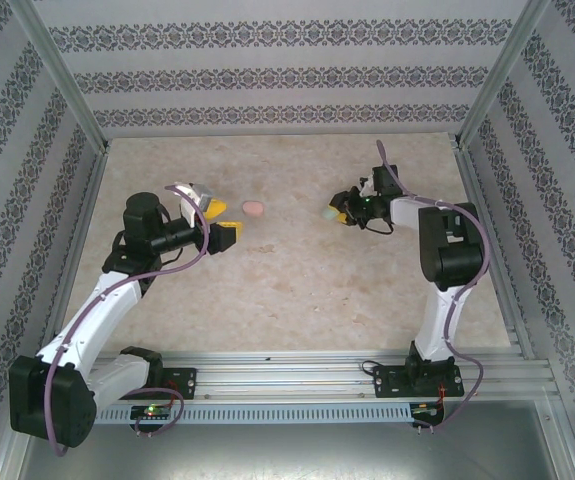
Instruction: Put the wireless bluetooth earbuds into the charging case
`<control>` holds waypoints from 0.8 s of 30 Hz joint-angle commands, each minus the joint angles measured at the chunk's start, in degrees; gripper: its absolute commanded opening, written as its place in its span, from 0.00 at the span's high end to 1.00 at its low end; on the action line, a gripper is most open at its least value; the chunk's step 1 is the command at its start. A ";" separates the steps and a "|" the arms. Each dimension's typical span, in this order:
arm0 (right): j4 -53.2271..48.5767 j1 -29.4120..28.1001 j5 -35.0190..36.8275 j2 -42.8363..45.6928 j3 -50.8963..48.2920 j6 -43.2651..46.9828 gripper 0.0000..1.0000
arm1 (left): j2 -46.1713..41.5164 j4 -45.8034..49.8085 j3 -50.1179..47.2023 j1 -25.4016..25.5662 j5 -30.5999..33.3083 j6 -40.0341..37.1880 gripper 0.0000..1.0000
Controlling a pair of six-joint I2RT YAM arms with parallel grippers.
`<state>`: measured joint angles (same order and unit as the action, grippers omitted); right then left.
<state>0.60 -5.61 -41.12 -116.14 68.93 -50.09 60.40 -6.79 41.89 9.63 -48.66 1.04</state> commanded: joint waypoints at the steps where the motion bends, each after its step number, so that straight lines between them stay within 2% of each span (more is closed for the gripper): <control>1: 0.30 1.29 -1.52 -1.92 3.30 4.22 0.72 | 0.26 0.63 -0.58 -0.61 1.37 -2.13 0.24; 6: -7.31 1.83 -0.98 -5.08 7.38 10.10 0.64 | 1.61 0.37 -0.32 -0.69 1.90 -2.71 0.24; 10: -10.00 2.01 -0.41 -5.09 7.06 12.47 0.59 | 2.66 0.11 0.40 -0.73 2.08 -2.86 0.24; 15: -14.27 2.68 1.54 -3.74 6.93 15.09 0.54 | 2.27 1.39 1.60 -0.87 3.30 -4.17 0.24; 20: -20.16 3.25 5.83 1.26 7.22 18.42 0.49 | 0.16 5.75 2.70 -1.19 5.68 -7.10 0.22; 22: -22.74 3.29 6.63 4.03 7.44 20.74 0.44 | -0.77 7.40 3.10 -1.68 7.51 -7.96 0.16; 24: -25.83 3.32 7.46 6.57 7.78 23.18 0.34 | -0.68 8.78 4.04 -2.03 9.17 -8.58 0.07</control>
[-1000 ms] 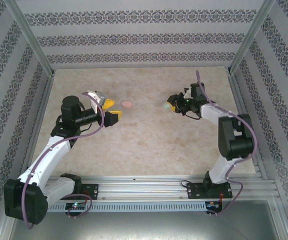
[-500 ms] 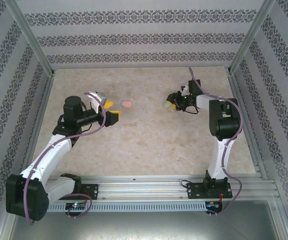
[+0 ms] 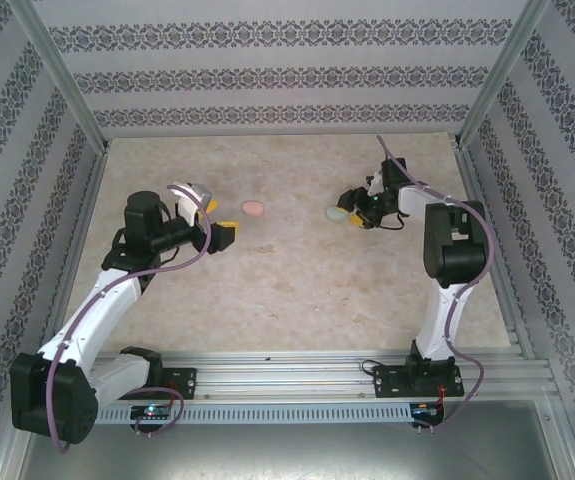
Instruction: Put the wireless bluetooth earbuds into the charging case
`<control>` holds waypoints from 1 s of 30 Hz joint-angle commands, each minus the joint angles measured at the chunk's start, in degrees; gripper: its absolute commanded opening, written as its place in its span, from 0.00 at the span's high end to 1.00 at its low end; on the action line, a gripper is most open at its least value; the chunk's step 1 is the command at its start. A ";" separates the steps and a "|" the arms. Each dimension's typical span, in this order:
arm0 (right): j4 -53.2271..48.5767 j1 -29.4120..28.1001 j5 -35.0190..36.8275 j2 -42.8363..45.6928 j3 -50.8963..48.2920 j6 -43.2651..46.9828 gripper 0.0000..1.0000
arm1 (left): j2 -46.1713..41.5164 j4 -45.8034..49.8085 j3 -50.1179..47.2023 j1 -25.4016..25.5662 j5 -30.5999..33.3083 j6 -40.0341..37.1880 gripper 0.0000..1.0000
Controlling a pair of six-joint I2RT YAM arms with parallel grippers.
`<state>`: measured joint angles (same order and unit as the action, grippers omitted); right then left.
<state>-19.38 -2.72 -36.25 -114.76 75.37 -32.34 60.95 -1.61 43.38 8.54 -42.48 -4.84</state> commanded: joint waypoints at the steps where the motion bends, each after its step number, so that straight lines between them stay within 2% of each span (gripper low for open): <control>1: -7.40 0.43 3.26 6.60 1.43 6.87 0.25 | -0.84 4.38 3.43 -1.22 4.07 -2.89 0.02; 3: -9.84 0.44 5.13 9.74 1.27 9.33 0.02 | 0.31 5.41 5.25 -1.94 6.71 -2.94 0.00; 9: -10.23 0.43 16.44 23.14 -3.38 14.72 0.02 | 3.19 5.19 6.97 -6.47 17.25 0.74 0.00; 14: 3.46 0.27 26.77 37.41 -17.04 15.76 0.02 | 4.92 2.91 2.44 -12.69 23.20 3.19 0.00; 20: 24.34 -0.27 40.21 49.04 -37.35 19.77 0.02 | 4.48 -1.95 -7.02 -20.25 27.73 5.12 0.00; 24: 35.06 0.00 45.17 51.51 -46.68 24.09 0.02 | 4.13 -7.22 -10.89 -20.88 31.54 4.45 0.00; 30: 47.22 1.13 44.23 41.16 -50.53 24.94 0.02 | 5.82 -17.30 -15.51 -20.94 38.01 7.42 0.00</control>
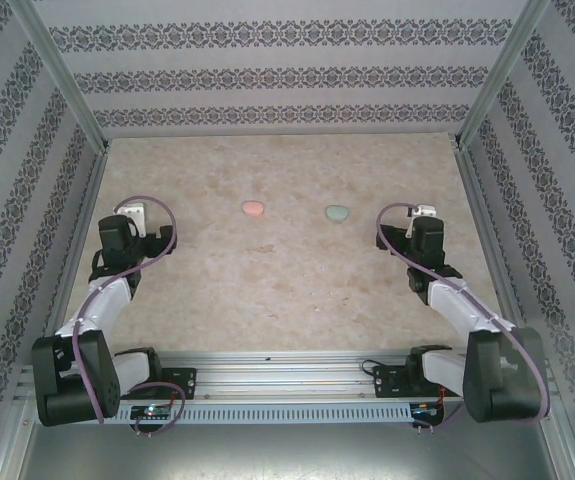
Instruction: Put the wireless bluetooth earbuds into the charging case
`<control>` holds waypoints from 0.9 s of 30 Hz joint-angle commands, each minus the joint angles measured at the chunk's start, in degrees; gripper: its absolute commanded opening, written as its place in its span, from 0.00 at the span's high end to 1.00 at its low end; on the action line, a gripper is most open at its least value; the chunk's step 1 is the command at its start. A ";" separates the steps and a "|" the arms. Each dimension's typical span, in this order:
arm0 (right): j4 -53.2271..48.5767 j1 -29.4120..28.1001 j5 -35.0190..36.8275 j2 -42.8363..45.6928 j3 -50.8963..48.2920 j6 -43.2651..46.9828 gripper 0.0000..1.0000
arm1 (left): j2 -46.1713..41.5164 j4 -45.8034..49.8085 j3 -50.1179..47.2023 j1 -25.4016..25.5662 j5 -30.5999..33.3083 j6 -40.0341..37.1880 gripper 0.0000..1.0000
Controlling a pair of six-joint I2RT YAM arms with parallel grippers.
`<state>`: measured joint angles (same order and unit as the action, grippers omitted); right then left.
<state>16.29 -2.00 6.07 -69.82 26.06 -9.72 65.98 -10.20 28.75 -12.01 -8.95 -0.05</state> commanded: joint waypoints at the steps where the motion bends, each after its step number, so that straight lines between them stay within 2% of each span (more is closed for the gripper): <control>1: 14.03 0.42 1.86 -5.90 -1.05 2.19 0.02 | 1.78 -10.00 -1.07 -0.38 4.18 3.31 0.00; 3: 11.85 0.31 1.16 -7.01 1.23 3.37 0.02 | 3.95 -13.97 -1.95 -0.30 2.36 4.03 0.00; 7: 24.06 0.53 1.81 -8.67 -2.26 6.70 0.02 | 7.30 -24.08 -6.12 -0.29 3.01 4.97 0.00; 10: 30.98 1.29 1.40 -12.44 -3.96 5.89 0.02 | 9.20 -31.35 -8.88 -0.29 2.49 5.12 0.00; 13: 40.84 1.21 1.09 -17.85 -5.97 5.95 0.02 | 11.36 -33.33 -9.15 -0.29 -0.16 4.00 0.00; 16: 35.70 1.30 1.36 -16.17 -4.97 5.76 0.02 | 11.57 -32.33 -8.48 -0.29 -1.75 3.35 0.00; 18: 38.47 1.21 1.57 -17.18 -5.58 5.90 0.02 | 11.39 -31.86 -8.34 -0.17 -3.56 2.43 0.00; 20: 35.69 1.14 1.38 -16.36 -4.89 6.00 0.02 | 11.12 -32.11 -8.70 0.38 -5.10 1.17 0.00; 27: 36.19 0.70 0.84 -16.62 -4.78 6.95 0.02 | 10.25 -31.38 -9.05 4.85 -6.38 -4.70 0.00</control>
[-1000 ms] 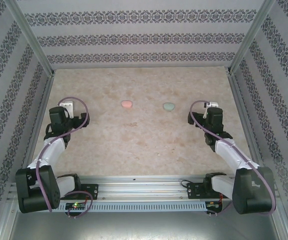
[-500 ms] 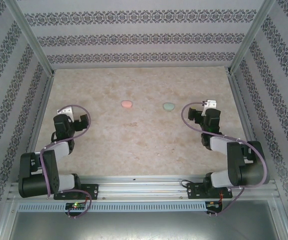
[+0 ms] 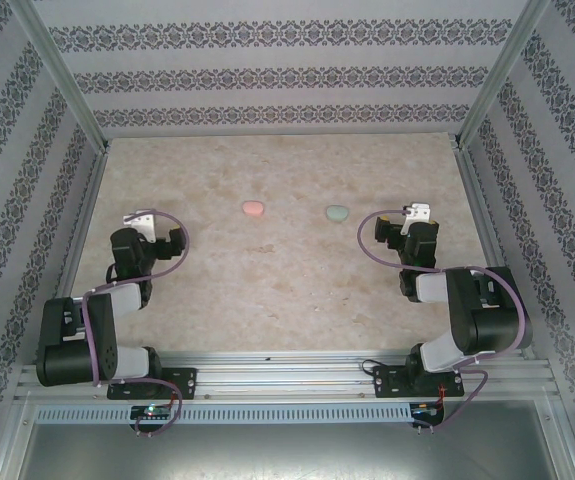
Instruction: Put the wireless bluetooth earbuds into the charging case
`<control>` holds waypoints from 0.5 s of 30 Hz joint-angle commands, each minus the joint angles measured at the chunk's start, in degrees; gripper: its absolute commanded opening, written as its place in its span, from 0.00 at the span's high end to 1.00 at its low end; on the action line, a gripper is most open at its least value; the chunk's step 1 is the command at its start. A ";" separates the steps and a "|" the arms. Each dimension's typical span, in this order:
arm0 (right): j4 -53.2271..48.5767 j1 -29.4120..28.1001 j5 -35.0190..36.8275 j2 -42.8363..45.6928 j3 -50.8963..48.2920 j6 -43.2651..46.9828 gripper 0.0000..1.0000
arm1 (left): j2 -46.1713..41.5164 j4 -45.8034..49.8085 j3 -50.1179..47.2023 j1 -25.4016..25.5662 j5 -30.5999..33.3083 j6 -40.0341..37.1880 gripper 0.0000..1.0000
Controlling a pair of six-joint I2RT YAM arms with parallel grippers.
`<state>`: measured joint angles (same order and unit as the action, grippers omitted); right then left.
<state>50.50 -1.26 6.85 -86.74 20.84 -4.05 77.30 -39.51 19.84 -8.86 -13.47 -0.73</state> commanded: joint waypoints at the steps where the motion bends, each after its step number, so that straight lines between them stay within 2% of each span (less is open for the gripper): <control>1: 1.41 -0.08 -0.88 0.19 0.77 1.67 0.02 | -1.24 -2.14 -0.33 1.98 -1.76 -4.32 0.00; 10: 1.18 -0.15 -1.70 0.20 0.87 2.07 0.02 | -1.01 -1.98 -0.09 2.08 -0.61 -3.85 0.00; 11: 1.18 -0.11 -1.69 0.24 0.87 2.03 0.02 | -0.97 -2.22 -0.11 2.09 -0.33 -2.00 0.00; 15: 1.18 -0.19 -1.71 0.20 0.87 2.03 0.02 | 3.31 -12.43 -1.20 2.74 -1.56 2.94 0.00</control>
<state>50.46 -1.26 6.37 -86.74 20.84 -2.72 77.78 -43.13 19.16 -7.05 -14.55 -0.99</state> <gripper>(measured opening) 0.982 0.999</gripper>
